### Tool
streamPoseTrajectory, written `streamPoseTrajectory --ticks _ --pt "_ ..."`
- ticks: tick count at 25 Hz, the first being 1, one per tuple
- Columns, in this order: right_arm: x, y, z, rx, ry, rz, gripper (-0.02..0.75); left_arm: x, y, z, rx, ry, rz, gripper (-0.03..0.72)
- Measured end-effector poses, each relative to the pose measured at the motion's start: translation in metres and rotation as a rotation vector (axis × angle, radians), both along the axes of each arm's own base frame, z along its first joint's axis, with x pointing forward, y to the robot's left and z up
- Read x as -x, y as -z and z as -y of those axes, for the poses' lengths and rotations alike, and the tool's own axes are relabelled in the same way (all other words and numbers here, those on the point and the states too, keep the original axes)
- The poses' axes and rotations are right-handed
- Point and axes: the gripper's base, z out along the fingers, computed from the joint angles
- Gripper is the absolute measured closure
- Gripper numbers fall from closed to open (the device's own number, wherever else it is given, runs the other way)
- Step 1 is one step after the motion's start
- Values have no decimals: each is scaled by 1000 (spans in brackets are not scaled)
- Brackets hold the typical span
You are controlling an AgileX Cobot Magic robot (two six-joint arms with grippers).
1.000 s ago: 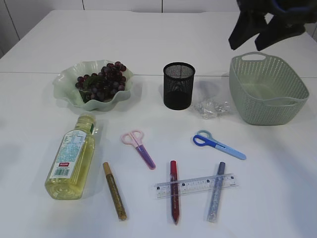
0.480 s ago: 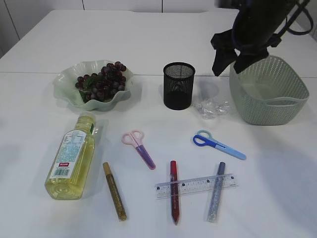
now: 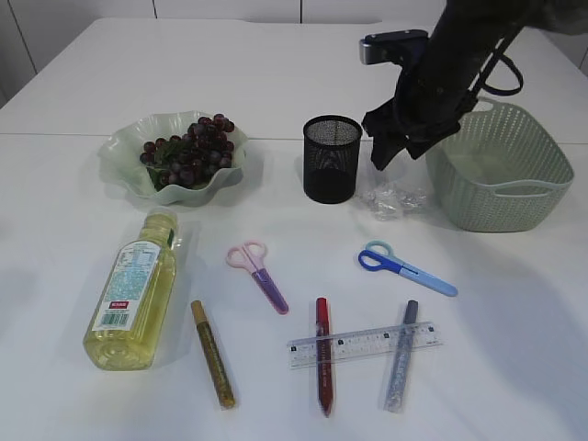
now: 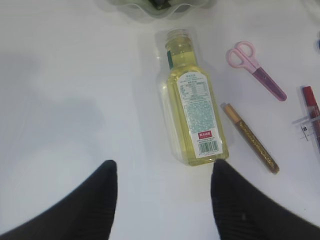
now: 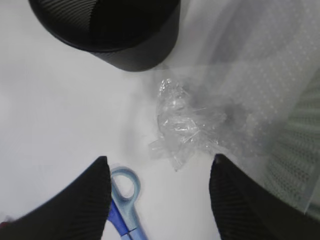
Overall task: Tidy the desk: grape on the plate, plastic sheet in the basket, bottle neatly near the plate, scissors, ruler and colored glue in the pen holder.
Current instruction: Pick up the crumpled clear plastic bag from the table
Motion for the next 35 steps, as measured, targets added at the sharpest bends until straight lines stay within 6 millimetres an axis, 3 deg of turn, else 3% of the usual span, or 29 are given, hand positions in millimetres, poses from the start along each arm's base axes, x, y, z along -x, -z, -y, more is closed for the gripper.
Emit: streamPoseTrajectory --ticks 14,21,30,35 --pt "-14 47 -1 76 -19 -21 229 0 0 0 0 -1 -4 253" --pt "-17 52 1 107 -26 -1 97 0 0 0 0 -1 -4 253" --pt "-22 57 0 104 -33 41 82 0 0 0 0 -1 -4 253" --pt "-23 74 0 112 -37 5 82 0 0 0 0 -1 -4 253"
